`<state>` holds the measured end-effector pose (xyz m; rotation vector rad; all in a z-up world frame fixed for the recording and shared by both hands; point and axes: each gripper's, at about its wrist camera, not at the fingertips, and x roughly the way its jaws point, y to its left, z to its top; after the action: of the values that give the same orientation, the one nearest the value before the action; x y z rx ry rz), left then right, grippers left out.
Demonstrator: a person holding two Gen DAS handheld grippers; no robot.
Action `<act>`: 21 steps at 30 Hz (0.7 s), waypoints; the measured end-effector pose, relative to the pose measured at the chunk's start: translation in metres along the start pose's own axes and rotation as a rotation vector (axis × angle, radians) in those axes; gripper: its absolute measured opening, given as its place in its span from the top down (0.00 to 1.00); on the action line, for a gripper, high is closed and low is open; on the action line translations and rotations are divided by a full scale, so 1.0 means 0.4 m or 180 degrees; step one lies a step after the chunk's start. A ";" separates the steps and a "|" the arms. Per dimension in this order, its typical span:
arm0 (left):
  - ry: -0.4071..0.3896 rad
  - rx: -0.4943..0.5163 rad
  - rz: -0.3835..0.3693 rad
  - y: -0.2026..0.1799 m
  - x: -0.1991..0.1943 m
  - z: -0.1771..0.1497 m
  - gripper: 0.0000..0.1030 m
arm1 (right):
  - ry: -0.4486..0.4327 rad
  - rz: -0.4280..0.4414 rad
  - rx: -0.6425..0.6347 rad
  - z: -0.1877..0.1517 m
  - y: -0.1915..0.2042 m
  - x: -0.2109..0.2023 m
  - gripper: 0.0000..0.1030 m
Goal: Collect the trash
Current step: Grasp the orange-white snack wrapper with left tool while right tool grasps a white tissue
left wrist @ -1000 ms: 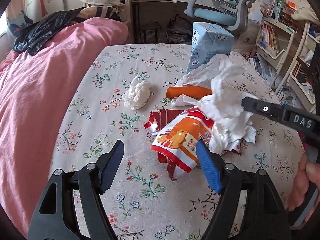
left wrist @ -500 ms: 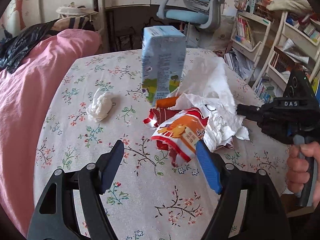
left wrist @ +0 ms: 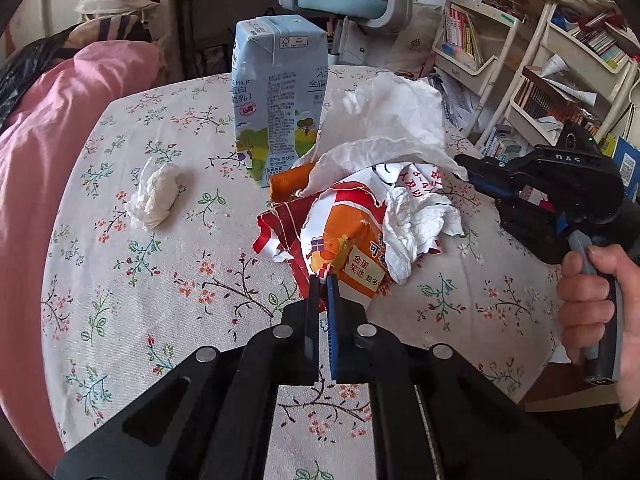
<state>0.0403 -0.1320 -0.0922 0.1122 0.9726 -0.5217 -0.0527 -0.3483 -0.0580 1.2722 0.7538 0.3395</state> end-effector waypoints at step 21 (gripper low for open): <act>0.0639 0.0303 0.0074 0.130 -0.113 -0.076 0.97 | 0.0474 -0.0553 -0.1511 -0.105 0.204 0.089 0.60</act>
<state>0.0214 -0.0600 -0.0798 0.2652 1.1408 -0.5427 -0.0414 -0.2723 0.0034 0.7356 0.8435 0.4442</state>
